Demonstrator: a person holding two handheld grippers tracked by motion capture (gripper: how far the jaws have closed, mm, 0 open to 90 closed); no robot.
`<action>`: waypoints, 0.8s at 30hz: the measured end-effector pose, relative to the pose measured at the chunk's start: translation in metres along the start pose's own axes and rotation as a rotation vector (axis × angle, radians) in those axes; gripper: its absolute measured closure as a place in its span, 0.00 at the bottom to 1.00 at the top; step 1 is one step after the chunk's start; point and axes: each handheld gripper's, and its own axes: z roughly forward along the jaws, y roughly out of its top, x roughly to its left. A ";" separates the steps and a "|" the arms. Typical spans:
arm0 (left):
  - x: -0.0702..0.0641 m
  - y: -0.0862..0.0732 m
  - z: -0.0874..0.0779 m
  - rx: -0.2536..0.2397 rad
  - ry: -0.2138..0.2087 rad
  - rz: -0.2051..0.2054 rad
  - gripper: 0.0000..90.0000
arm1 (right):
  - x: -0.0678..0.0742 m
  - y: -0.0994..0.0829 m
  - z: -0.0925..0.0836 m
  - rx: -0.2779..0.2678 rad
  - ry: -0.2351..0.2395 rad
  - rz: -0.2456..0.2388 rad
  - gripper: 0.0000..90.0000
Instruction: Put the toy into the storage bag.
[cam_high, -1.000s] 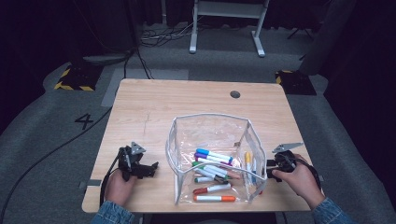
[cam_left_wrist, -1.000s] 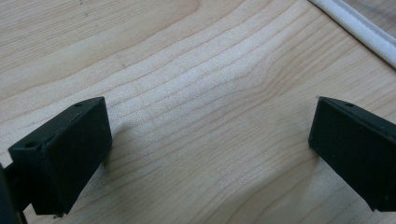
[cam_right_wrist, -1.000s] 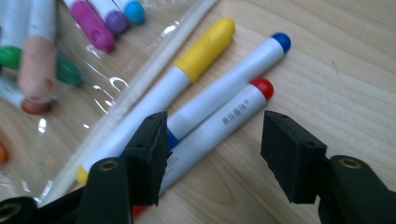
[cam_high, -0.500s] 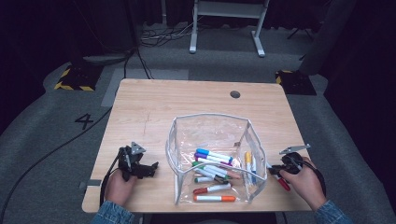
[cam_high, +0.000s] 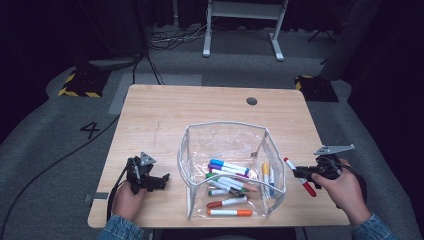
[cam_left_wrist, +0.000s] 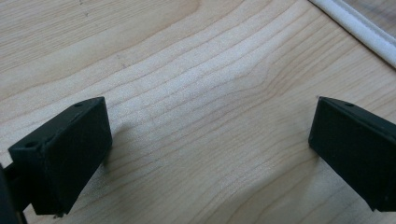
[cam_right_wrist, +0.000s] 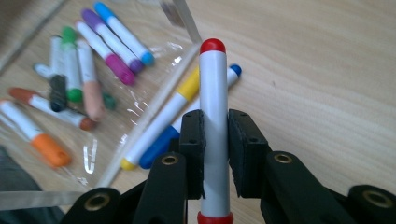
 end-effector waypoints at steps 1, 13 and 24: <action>0.000 0.000 0.000 0.000 0.000 0.000 0.00 | 0.001 0.003 -0.005 -0.013 0.008 -0.006 0.85; 0.000 0.000 0.000 0.000 0.000 0.000 0.00 | 0.021 0.034 -0.050 -0.085 0.054 -0.079 0.85; 0.000 0.000 0.000 0.001 0.000 -0.001 0.00 | 0.053 0.072 -0.074 -0.092 0.104 -0.202 0.85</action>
